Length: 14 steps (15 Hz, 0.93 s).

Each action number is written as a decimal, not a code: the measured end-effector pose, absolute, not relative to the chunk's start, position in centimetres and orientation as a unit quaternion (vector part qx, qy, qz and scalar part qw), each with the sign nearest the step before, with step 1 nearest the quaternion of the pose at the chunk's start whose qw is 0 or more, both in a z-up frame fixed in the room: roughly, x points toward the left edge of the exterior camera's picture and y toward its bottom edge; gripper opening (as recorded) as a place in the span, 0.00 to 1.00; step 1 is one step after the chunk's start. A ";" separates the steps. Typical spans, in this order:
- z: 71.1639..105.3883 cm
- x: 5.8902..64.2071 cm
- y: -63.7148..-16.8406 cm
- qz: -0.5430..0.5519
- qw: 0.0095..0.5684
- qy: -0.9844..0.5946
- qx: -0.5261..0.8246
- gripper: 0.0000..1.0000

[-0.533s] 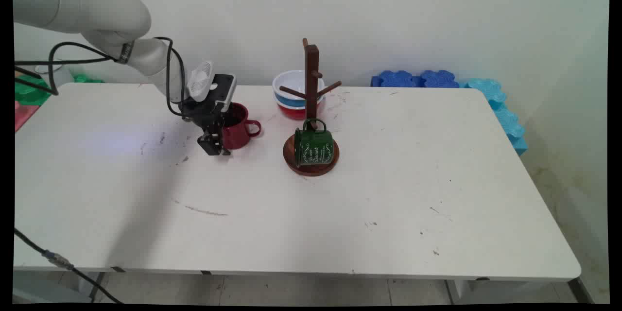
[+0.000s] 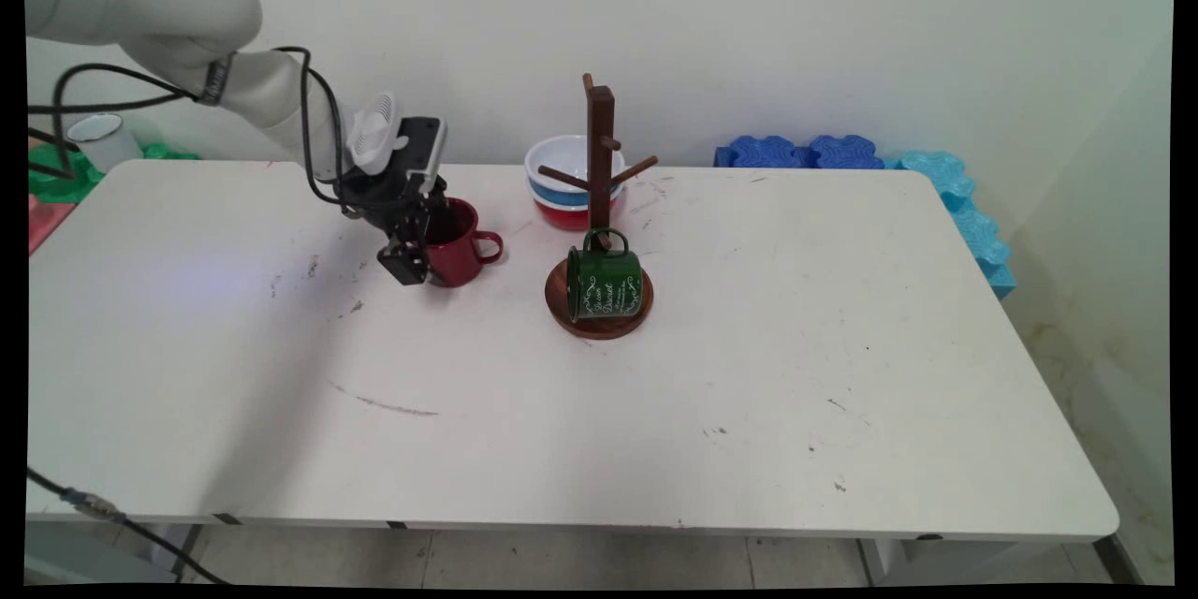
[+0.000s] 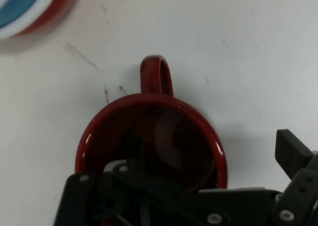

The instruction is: Pick up the green mug from the rack

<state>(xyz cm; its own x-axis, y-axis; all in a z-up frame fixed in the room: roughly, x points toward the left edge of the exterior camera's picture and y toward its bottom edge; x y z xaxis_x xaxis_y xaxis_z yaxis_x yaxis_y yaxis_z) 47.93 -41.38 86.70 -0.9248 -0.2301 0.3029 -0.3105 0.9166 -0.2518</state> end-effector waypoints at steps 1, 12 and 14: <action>87.1 47.9 -41.1 0.151 0.138 -0.968 0.145 1.00; 92.0 45.6 -36.8 0.148 0.227 -0.932 0.241 1.00; 92.3 45.2 -36.3 0.143 0.240 -0.926 0.254 1.00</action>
<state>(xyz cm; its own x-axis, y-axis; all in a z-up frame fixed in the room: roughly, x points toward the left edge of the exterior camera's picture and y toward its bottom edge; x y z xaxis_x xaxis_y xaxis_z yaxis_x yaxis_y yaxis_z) 45.22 -36.28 92.27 -0.7556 -0.4018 0.5174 -0.5395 0.8297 -0.1436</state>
